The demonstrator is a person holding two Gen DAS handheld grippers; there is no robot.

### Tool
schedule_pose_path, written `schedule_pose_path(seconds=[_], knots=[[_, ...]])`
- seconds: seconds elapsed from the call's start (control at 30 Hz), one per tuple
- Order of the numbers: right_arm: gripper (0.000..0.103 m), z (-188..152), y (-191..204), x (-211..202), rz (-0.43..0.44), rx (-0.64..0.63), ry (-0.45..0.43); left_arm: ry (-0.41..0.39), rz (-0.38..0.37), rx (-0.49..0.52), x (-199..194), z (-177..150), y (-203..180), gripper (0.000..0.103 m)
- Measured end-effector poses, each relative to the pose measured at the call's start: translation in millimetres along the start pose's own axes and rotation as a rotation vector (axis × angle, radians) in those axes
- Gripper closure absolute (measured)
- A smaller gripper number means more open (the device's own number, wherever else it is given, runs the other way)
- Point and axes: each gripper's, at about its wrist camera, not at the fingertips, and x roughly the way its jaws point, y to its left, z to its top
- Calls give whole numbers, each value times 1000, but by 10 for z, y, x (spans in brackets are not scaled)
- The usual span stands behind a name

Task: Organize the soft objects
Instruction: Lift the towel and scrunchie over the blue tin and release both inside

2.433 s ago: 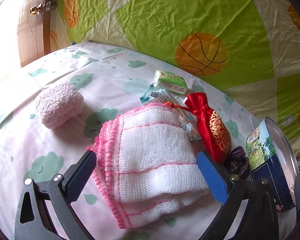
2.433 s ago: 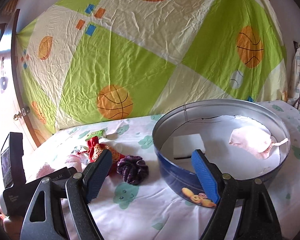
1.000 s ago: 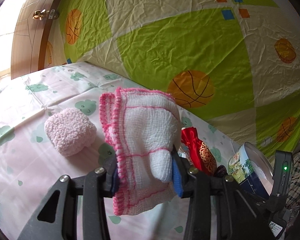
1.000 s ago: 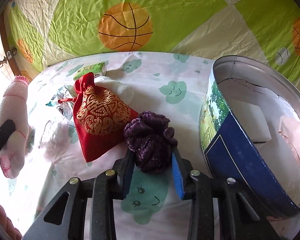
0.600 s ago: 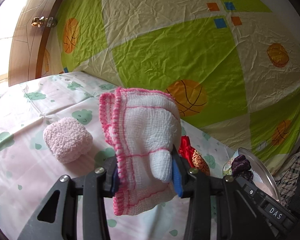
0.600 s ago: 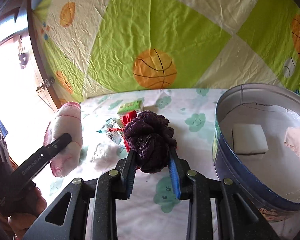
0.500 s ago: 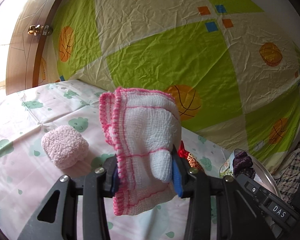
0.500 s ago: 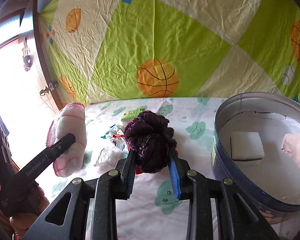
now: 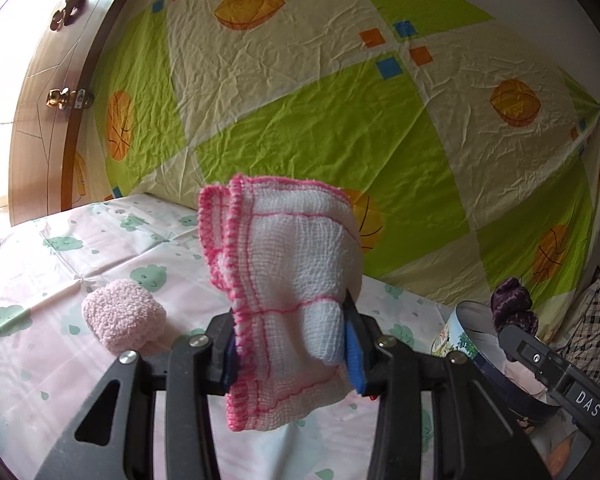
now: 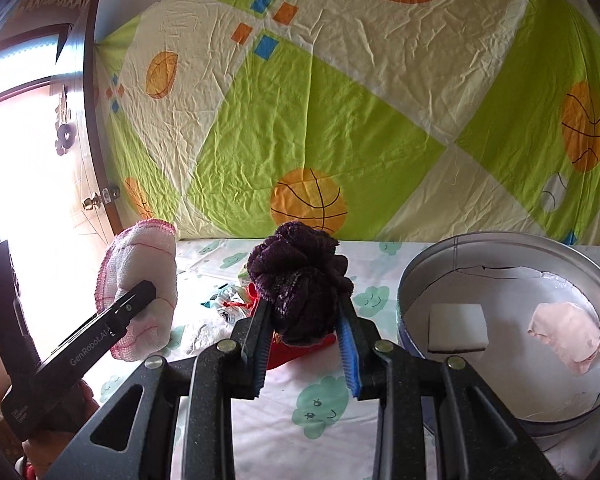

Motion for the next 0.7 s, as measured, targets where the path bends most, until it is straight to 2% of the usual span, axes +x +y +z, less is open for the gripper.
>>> schedule_pose_path(seconds=[0.7], knots=[[70, 118, -528, -290, -79, 63, -78, 50, -43, 85, 18, -161, -638, 62]])
